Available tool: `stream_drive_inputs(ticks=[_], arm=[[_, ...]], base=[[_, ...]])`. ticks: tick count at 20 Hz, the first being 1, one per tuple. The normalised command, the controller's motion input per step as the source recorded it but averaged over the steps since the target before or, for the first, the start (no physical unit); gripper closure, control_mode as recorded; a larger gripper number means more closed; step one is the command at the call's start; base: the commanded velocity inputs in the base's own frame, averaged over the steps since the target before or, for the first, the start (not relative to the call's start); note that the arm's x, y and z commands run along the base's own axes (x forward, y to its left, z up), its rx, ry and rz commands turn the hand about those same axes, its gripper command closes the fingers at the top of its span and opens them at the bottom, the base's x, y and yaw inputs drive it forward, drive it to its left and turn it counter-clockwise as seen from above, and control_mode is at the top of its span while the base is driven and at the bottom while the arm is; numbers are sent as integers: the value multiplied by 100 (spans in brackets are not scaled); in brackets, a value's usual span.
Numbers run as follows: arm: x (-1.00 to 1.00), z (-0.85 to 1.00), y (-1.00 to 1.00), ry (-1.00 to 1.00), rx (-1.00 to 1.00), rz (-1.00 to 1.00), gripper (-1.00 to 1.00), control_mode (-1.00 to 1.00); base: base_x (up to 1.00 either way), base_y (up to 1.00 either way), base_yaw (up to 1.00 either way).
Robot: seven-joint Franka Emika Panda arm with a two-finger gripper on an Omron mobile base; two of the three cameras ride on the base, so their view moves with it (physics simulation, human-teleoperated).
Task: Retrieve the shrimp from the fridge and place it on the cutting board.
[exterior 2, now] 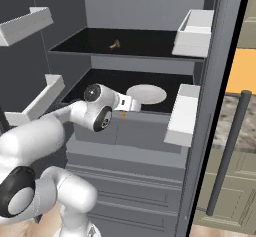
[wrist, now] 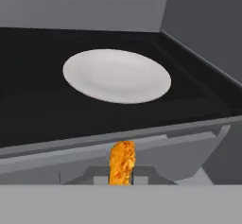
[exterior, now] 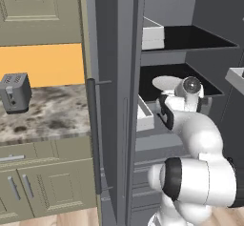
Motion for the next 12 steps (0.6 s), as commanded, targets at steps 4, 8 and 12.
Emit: stream_drive_inputs(ticks=[4, 8, 12], arm=[[-75, 100, 4, 23, 14, -20, 100, -100], [-96, 100, -17, 29, 24, -9, 100, -100], [-100, 100, -55, 30, 29, 0, 100, -100]], base=[[0, 0, 0], [0, 0, 0], [0, 0, 0]])
